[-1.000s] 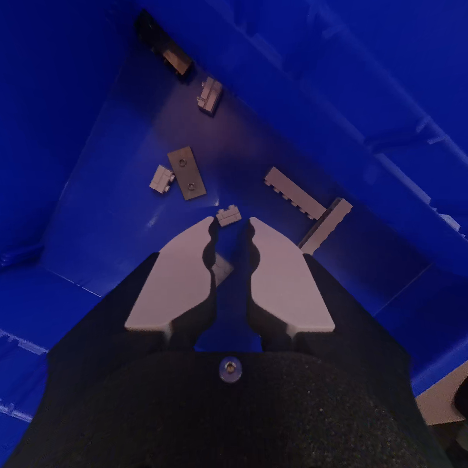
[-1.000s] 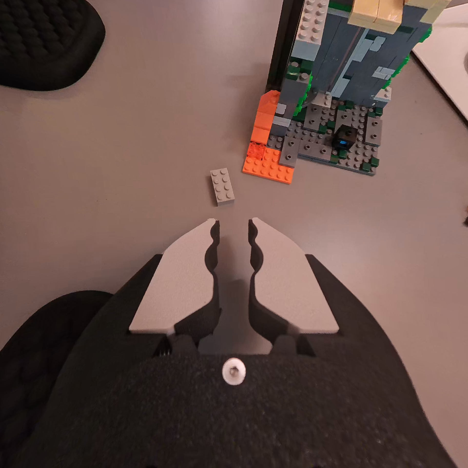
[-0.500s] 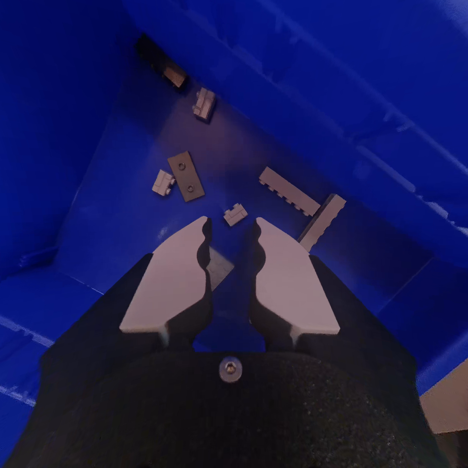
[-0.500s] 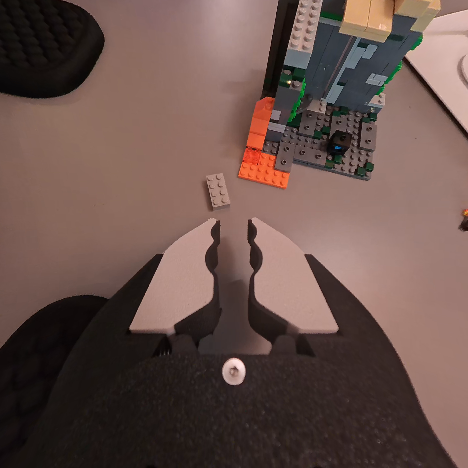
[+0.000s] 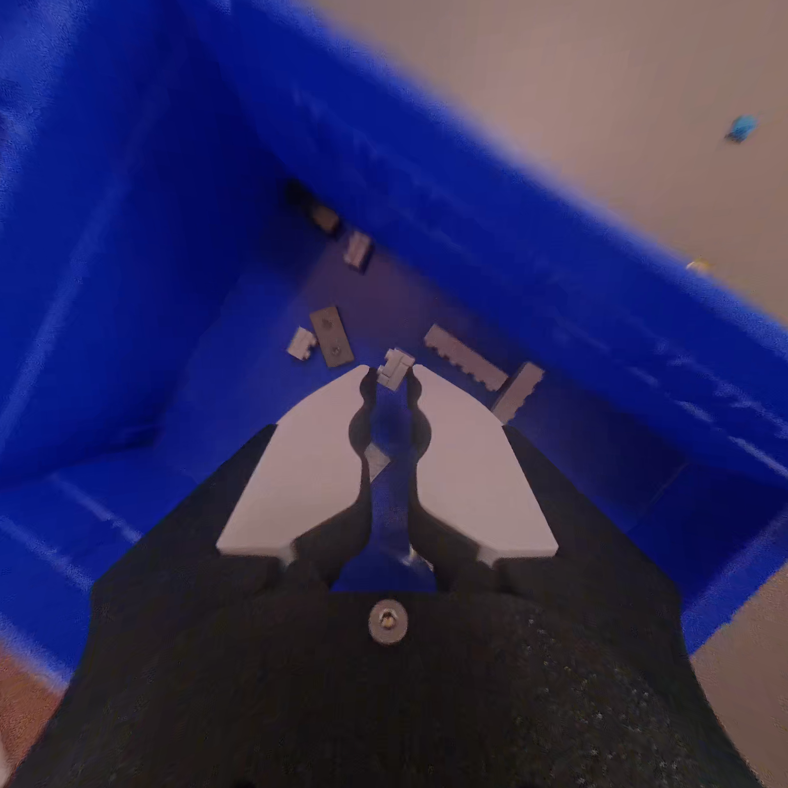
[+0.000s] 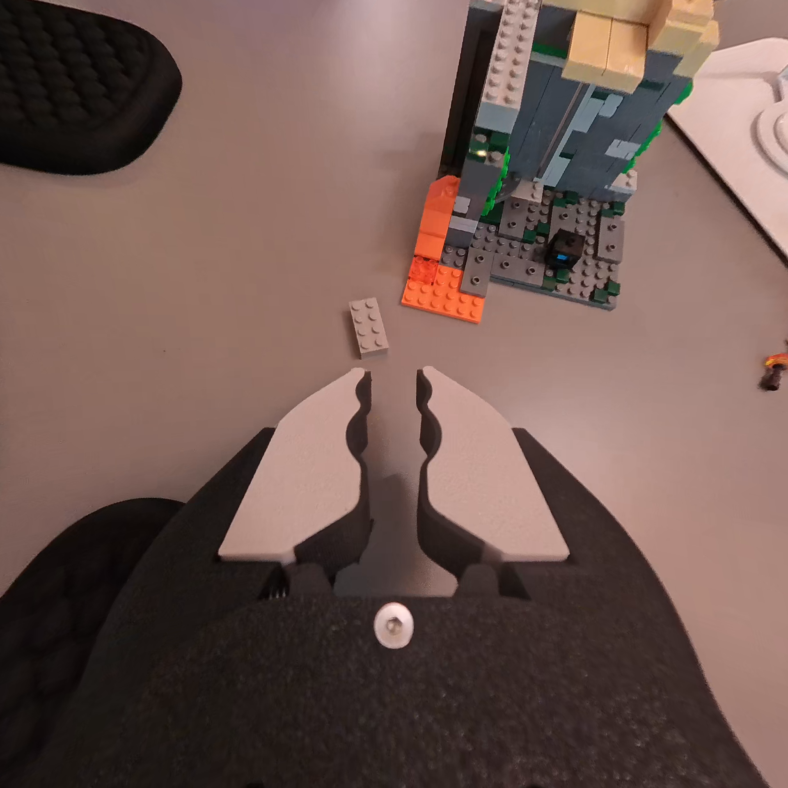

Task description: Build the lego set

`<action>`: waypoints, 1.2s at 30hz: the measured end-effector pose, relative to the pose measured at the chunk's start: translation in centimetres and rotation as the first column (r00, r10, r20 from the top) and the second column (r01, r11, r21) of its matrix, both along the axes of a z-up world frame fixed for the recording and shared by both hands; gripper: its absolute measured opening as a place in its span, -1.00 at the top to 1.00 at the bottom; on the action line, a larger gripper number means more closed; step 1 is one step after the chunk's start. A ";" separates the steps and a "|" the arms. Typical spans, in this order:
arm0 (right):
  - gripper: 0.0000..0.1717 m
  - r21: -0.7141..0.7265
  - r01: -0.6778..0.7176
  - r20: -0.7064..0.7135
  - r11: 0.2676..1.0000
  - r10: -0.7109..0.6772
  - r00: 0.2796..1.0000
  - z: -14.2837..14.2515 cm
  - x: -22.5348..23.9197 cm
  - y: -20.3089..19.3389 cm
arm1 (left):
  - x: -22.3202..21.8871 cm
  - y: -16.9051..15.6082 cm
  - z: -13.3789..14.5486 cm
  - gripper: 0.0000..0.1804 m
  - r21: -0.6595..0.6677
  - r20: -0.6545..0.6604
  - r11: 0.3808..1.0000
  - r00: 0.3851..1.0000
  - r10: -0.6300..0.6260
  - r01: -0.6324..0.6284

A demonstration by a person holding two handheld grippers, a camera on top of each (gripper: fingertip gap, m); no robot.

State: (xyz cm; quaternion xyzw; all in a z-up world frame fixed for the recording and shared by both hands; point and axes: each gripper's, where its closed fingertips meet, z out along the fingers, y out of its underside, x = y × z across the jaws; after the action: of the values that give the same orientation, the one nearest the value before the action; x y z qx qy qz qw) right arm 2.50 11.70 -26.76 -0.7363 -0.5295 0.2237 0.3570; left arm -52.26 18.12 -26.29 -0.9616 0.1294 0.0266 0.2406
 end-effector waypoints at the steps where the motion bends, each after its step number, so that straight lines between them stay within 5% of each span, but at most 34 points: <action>1: 0.77 0.006 -0.002 -0.003 1.000 0.002 1.000 0.2 -0.1 0.0 | 0.5 0.2 1.9 0.85 0.073 -0.036 0.997 0.999 -0.016 0.019; 5: 0.77 0.025 -0.007 -0.038 1.000 0.008 0.999 1.4 -1.0 -0.2 | 7.1 0.5 10.1 0.85 0.365 -0.108 0.913 0.982 -0.154 0.183; 9: 0.77 0.023 -0.016 -0.127 1.000 0.019 0.992 3.3 -3.0 -0.3 | 17.9 -0.6 14.6 0.85 0.537 -0.186 0.739 0.912 -0.367 0.407; 15: 0.77 0.000 -0.029 -0.288 1.000 0.028 0.957 8.5 -6.4 -0.5 | 34.1 -3.6 13.8 0.85 0.629 -0.270 0.447 0.718 -0.641 0.636; 21: 0.75 -0.135 -0.080 -0.381 0.988 0.023 0.924 11.6 -8.3 -1.2 | 43.0 -5.8 11.5 0.86 0.614 -0.412 0.240 0.564 -0.715 0.752; 32: 0.81 -0.345 -0.104 -0.411 0.933 -0.051 0.910 9.5 -9.0 -1.5 | 46.8 -7.0 8.4 0.85 0.513 -0.520 0.138 0.435 -0.735 0.847; 36: 0.91 -0.329 -0.132 -0.396 0.935 -0.009 0.918 8.7 -8.3 -1.4 | 47.3 -7.5 7.7 0.86 0.550 -0.408 0.161 0.432 -0.804 0.819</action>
State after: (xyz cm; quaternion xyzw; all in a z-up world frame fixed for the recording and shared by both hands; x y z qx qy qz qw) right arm -5.79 10.29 -18.04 -0.7109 -0.4227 0.4676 0.3120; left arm -5.00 10.59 -18.55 -0.5746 0.6036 -0.0504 0.5504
